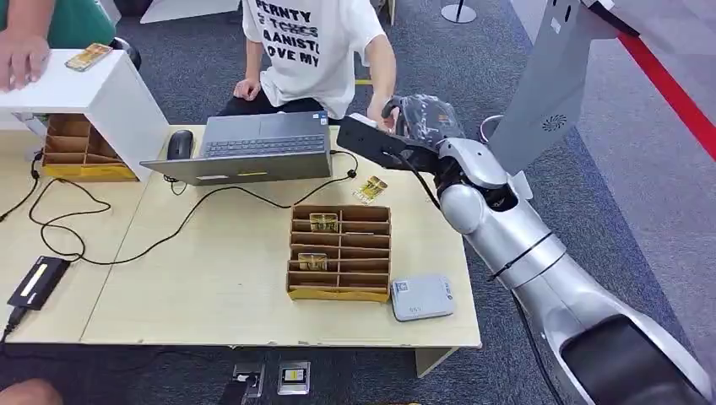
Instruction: Pass the card to the sensor for recognition and then transmit it.
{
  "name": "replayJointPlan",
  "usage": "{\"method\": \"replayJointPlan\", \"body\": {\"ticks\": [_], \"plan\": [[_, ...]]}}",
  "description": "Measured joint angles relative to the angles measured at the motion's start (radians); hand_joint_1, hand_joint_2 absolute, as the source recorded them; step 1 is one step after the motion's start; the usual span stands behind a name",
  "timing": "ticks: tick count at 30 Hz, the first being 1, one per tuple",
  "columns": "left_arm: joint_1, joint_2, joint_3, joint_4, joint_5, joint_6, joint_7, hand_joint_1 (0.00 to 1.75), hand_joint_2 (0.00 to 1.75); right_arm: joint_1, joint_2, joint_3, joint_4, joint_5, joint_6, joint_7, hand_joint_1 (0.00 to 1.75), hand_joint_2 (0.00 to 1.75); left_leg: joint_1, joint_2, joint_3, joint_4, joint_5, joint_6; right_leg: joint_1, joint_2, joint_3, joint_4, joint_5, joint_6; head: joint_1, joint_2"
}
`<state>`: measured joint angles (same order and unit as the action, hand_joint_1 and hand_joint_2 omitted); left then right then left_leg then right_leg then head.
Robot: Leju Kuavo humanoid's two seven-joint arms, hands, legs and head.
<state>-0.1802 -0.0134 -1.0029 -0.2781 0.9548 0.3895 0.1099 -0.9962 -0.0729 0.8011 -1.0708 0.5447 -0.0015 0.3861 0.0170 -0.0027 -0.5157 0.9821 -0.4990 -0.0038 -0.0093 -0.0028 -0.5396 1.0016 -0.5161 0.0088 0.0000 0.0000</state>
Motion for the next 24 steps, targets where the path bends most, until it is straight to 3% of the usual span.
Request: {"method": "replayJointPlan", "body": {"ticks": [15, 24], "plan": [[0.009, 0.002, 0.007, 0.000, 0.009, 0.007, -0.007, 0.00, 0.00, 0.000, 0.023, 0.000, 0.022, -0.009, -0.028, -0.017, 0.00, 1.75, 0.000, 0.000, 0.000, 0.000, 0.000, 0.000, 0.000, 0.000, 0.000, 0.000, 0.000, 0.000, 0.000, 0.000], [0.015, 0.006, 0.008, 0.000, 0.005, -0.001, -0.016, 0.00, 0.00, 0.030, 0.023, -0.003, 0.021, -0.029, -0.106, -0.074, 0.00, 1.75, 0.000, 0.000, 0.000, 0.000, 0.000, 0.000, 0.000, 0.000, 0.000, 0.000, 0.000, 0.000, 0.000, 0.000]]}}
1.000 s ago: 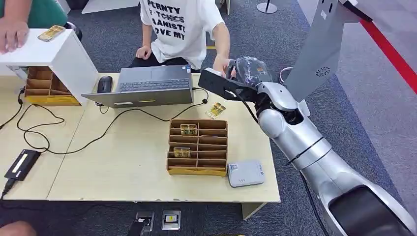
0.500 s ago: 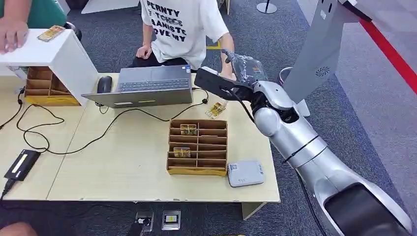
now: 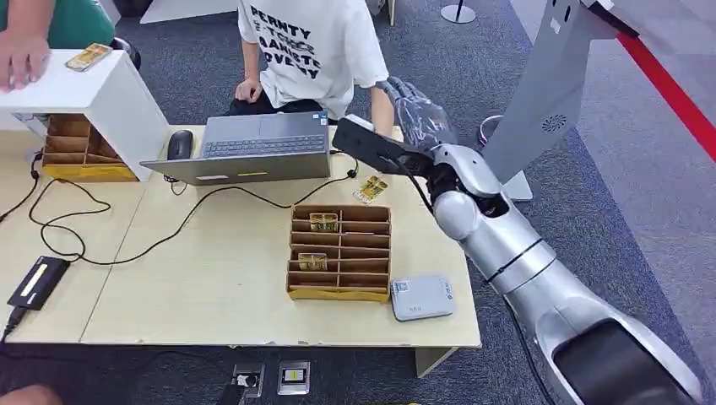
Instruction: Pass the card to the sensor for recognition and then transmit it.
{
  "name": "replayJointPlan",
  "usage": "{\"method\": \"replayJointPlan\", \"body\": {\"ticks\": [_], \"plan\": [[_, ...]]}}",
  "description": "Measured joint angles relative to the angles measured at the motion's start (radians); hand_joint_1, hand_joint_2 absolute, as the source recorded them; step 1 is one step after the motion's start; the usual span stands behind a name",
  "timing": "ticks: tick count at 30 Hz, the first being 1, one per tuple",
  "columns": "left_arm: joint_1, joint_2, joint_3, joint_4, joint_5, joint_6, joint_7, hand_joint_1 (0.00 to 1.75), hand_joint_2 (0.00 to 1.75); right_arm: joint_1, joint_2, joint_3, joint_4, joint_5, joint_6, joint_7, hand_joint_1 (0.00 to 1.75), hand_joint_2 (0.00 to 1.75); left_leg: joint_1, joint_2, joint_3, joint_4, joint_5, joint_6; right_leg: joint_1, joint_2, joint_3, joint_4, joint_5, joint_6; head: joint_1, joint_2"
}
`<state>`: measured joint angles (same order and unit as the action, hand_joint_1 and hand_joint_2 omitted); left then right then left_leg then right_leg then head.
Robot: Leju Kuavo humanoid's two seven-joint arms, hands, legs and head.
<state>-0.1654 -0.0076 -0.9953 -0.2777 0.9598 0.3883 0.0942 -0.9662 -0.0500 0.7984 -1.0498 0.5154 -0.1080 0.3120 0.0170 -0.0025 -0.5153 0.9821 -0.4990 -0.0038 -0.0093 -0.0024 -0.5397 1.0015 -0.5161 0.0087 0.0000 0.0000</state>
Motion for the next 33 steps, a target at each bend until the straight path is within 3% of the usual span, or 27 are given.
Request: {"method": "replayJointPlan", "body": {"ticks": [5, 10, 19, 20, 24, 33], "plan": [[0.002, 0.002, 0.000, 0.000, -0.004, -0.006, 0.000, 0.00, 0.00, 0.040, -0.002, -0.024, -0.016, -0.049, -0.074, -0.056, 0.00, 1.75, 0.000, 0.000, 0.000, 0.000, 0.000, 0.000, 0.000, 0.000, 0.000, 0.000, 0.000, 0.000, 0.000, 0.000], [0.004, 0.002, 0.000, 0.000, -0.006, -0.013, 0.000, 0.00, 0.00, 0.112, -0.003, -0.071, -0.065, -0.201, -0.148, -0.164, 0.00, 1.75, 0.000, 0.000, 0.000, 0.000, 0.000, 0.000, 0.000, 0.000, 0.000, 0.000, 0.000, 0.000, 0.000, 0.000], [0.006, 0.004, 0.000, 0.001, -0.006, -0.015, -0.001, 0.00, 0.00, 0.187, -0.005, -0.133, -0.139, -0.326, -0.177, -0.233, 0.00, 1.75, 0.000, 0.001, 0.001, 0.000, 0.000, 0.000, 0.000, 0.000, 0.000, 0.000, 0.000, 0.000, 0.000, 0.000], [0.006, 0.004, 0.000, 0.001, -0.005, -0.016, -0.002, 0.00, 0.00, 0.198, -0.006, -0.141, -0.149, -0.375, -0.184, -0.255, 0.00, 0.00, 0.000, 0.001, 0.001, 0.000, 0.000, 0.000, 0.000, 0.001, 0.000, 0.000, 0.000, 0.000, 0.000, 0.000], [0.008, 0.005, 0.000, 0.002, -0.002, -0.016, -0.005, 0.00, 0.00, 0.271, -0.010, -0.173, -0.218, -0.561, -0.206, -0.341, 0.00, 0.00, 0.000, 0.001, 0.001, 0.000, 0.000, 0.000, 0.000, 0.000, 0.000, 0.000, 0.000, 0.000, 0.000, 0.000], [0.011, 0.008, 0.007, 0.002, 0.016, -0.015, -0.034, 0.00, 0.00, 0.412, -0.036, -0.200, -0.369, -0.766, -0.182, -0.420, 0.00, 0.00, 0.000, 0.002, 0.001, 0.000, 0.000, 0.000, 0.000, 0.002, -0.001, 0.000, 0.000, 0.000, 0.000, 0.000]]}}
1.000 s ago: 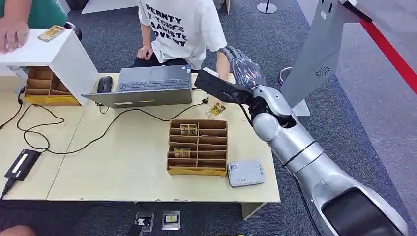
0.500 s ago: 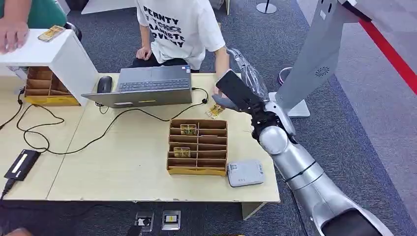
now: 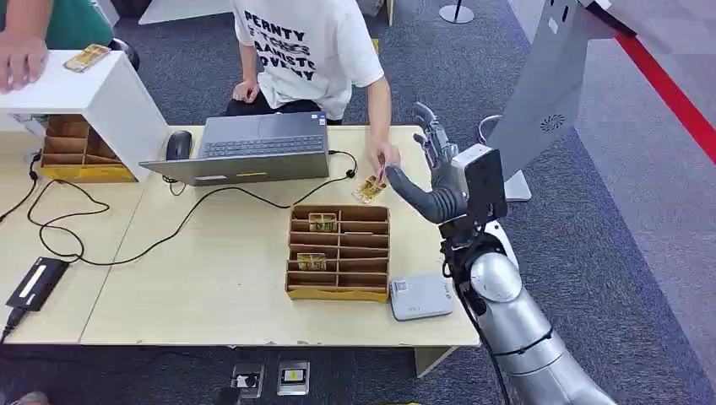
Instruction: Pass the card to the sensor for recognition and then transmit it.
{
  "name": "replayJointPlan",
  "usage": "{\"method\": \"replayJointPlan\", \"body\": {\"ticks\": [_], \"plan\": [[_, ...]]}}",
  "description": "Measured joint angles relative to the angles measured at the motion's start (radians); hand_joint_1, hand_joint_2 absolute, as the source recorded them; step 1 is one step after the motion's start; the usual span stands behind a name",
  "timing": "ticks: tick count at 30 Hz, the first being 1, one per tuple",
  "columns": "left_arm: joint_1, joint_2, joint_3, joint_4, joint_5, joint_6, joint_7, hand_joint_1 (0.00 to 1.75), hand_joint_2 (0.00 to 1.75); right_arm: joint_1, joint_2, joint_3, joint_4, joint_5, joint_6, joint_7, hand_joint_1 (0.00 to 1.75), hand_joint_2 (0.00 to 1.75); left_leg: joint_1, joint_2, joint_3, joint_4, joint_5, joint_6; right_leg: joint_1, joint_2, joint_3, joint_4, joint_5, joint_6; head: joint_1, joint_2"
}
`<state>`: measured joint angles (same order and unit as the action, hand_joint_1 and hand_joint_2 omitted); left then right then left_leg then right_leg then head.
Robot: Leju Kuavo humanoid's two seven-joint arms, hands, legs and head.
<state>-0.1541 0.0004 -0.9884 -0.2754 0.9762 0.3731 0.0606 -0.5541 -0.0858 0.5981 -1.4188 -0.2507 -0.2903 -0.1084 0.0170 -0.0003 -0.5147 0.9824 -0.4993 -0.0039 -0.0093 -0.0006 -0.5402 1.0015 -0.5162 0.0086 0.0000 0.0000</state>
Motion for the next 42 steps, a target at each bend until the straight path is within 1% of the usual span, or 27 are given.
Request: {"method": "replayJointPlan", "body": {"ticks": [7, 10, 14, 20, 24, 25, 31, 34, 37, 42], "plan": [[0.005, 0.001, 0.001, 0.000, 0.009, -0.001, -0.010, 0.00, 0.00, 0.067, -0.016, -0.020, -0.082, -0.047, -0.016, -0.039, 0.00, 0.00, 0.000, 0.000, 0.000, 0.000, 0.000, 0.000, 0.000, 0.000, 0.000, 0.000, 0.000, 0.000, 0.000, 0.000], [0.006, 0.001, 0.002, 0.000, 0.009, -0.001, -0.018, 0.00, 0.00, 0.103, -0.026, -0.022, -0.120, -0.060, -0.031, -0.047, 0.00, 0.00, 0.000, 0.000, 0.000, 0.000, 0.000, 0.000, 0.000, 0.000, 0.000, 0.000, 0.000, 0.000, 0.000, 0.000], [0.007, 0.001, 0.002, 0.000, 0.010, -0.001, -0.024, 0.00, 0.00, 0.147, -0.035, -0.032, -0.167, -0.076, -0.056, -0.075, 0.00, 0.00, 0.000, 0.000, 0.000, 0.000, 0.000, 0.000, 0.000, 0.000, 0.000, 0.000, 0.000, 0.000, 0.000, 0.000], [0.010, 0.001, 0.010, 0.000, 0.019, -0.001, -0.028, 0.00, 0.00, 0.188, -0.048, -0.046, -0.223, -0.093, -0.057, -0.089, 0.00, 0.00, 0.000, 0.000, 0.000, 0.000, 0.000, 0.000, 0.000, 0.000, 0.000, 0.000, 0.000, 0.000, 0.000, 0.000], [0.016, 0.001, 0.011, 0.000, 0.029, -0.001, -0.042, 0.00, 0.00, 0.227, -0.051, -0.055, -0.261, -0.133, -0.043, -0.156, 0.00, 0.00, 0.000, 0.000, 0.000, 0.000, 0.000, 0.000, 0.000, 0.000, 0.000, 0.000, 0.000, 0.000, 0.000, 0.000], [0.017, 0.000, 0.011, 0.000, 0.029, -0.001, -0.043, 0.00, 0.00, 0.232, -0.053, -0.060, -0.268, -0.136, -0.042, -0.163, 0.00, 0.00, 0.000, 0.000, 0.000, 0.000, 0.000, 0.000, 0.000, 0.000, 0.000, 0.000, 0.000, 0.000, 0.000, 0.000], [0.020, 0.000, 0.017, 0.000, 0.039, 0.000, -0.051, 0.00, 0.00, 0.251, -0.060, -0.072, -0.295, -0.146, -0.026, -0.160, 0.00, 0.00, 0.000, 0.000, 0.000, 0.000, 0.000, 0.000, 0.000, 0.000, 0.000, 0.000, 0.000, 0.000, 0.000, 0.000], [0.021, 0.000, 0.018, 0.000, 0.045, -0.001, -0.058, 0.00, 0.00, 0.274, -0.075, -0.076, -0.312, -0.157, -0.001, -0.146, 0.00, 0.00, 0.000, 0.000, 0.000, 0.000, 0.000, 0.000, 0.000, 0.000, 0.000, 0.000, 0.000, 0.000, 0.000, 0.000], [0.027, 0.000, 0.019, 0.000, 0.054, 0.000, -0.058, 0.00, 0.00, 0.297, -0.087, -0.078, -0.324, -0.162, 0.017, -0.146, 0.00, 0.00, 0.000, 0.000, 0.000, 0.000, 0.000, 0.000, 0.000, 0.000, 0.000, 0.000, 0.000, 0.000, 0.000, 0.000], [0.037, -0.001, 0.025, 0.000, 0.062, 0.000, -0.059, 0.00, 0.00, 0.340, -0.112, -0.094, -0.346, -0.162, 0.024, -0.148, 0.00, 0.00, 0.000, 0.000, 0.000, 0.000, 0.000, 0.000, 0.000, 0.000, 0.000, 0.000, 0.000, 0.000, 0.000, 0.000]]}}
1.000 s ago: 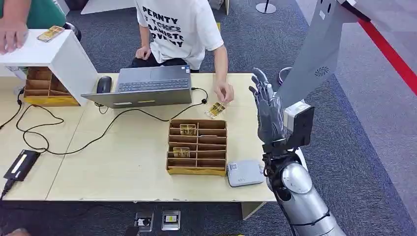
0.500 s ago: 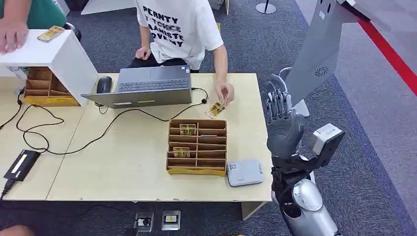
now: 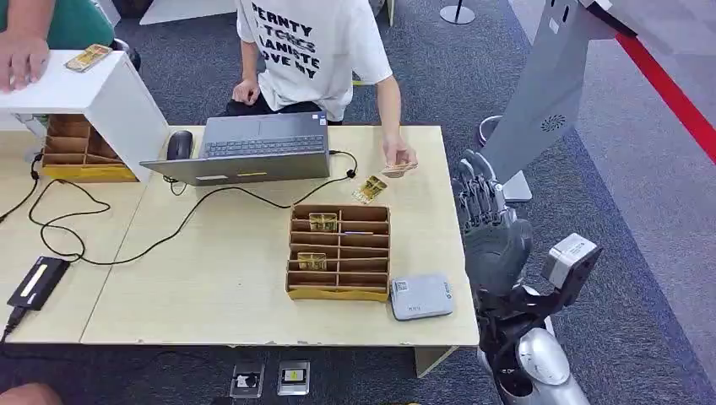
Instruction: Pass the card to the sensor for recognition and then transmit it.
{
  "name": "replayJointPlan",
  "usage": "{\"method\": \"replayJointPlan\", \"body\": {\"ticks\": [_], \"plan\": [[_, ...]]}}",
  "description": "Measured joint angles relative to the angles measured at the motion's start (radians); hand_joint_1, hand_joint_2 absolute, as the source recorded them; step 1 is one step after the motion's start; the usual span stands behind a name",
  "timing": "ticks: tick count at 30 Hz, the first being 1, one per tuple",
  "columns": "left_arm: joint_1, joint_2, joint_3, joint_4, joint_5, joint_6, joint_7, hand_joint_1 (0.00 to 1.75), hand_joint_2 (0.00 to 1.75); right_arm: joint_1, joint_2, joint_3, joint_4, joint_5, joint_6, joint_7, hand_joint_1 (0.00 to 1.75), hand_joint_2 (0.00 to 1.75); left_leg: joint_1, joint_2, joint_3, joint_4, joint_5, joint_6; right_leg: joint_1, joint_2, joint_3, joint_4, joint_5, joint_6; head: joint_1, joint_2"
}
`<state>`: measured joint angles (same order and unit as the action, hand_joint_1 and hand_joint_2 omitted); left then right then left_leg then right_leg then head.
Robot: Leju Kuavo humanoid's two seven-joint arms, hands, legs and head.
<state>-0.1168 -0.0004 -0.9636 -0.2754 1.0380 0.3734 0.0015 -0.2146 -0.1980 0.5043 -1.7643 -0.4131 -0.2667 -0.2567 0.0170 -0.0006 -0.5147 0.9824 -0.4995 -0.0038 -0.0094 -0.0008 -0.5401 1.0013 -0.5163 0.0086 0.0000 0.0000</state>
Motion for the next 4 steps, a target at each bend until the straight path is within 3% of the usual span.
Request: {"method": "replayJointPlan", "body": {"ticks": [4], "plan": [[0.003, 0.000, 0.000, 0.000, 0.002, 0.000, 0.000, 0.00, 0.00, 0.029, -0.015, -0.010, -0.016, 0.000, 0.000, -0.005, 0.00, 0.00, 0.000, 0.000, 0.000, 0.000, 0.000, 0.000, 0.000, 0.000, 0.000, 0.000, 0.000, 0.000, 0.000, 0.000]]}}
